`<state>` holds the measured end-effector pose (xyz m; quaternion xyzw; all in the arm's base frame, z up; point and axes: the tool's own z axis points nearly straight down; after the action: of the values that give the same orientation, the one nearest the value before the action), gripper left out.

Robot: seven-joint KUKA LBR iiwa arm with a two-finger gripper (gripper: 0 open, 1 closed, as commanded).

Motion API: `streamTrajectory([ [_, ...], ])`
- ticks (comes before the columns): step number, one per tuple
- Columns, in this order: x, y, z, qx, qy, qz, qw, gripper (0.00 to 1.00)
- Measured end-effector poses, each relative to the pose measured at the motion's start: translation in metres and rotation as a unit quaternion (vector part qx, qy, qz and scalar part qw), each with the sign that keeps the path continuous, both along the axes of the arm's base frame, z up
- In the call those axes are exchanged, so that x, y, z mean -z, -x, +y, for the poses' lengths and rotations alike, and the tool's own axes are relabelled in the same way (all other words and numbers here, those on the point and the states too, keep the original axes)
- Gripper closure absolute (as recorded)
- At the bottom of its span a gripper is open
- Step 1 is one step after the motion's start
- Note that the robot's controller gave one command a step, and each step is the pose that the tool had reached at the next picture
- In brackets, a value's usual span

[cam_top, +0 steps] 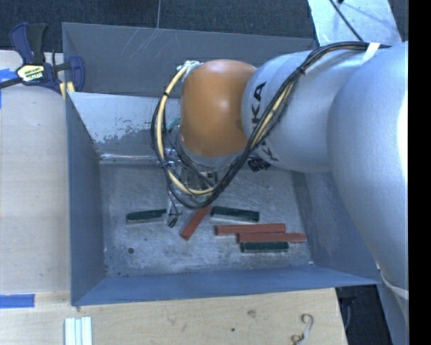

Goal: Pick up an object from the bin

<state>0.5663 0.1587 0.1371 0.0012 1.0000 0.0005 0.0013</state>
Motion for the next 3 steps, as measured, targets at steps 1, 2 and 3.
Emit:
streamTrajectory([
  [1,0.0708,0.0019,0.0103,0.030,0.001,0.0031,0.9995,0.00],
  [2,0.0700,0.0009,0.0101,0.030,0.000,0.0005,0.9995,0.00],
  [3,0.0695,0.0000,0.0099,0.031,0.000,-0.0005,0.9995,0.00],
])
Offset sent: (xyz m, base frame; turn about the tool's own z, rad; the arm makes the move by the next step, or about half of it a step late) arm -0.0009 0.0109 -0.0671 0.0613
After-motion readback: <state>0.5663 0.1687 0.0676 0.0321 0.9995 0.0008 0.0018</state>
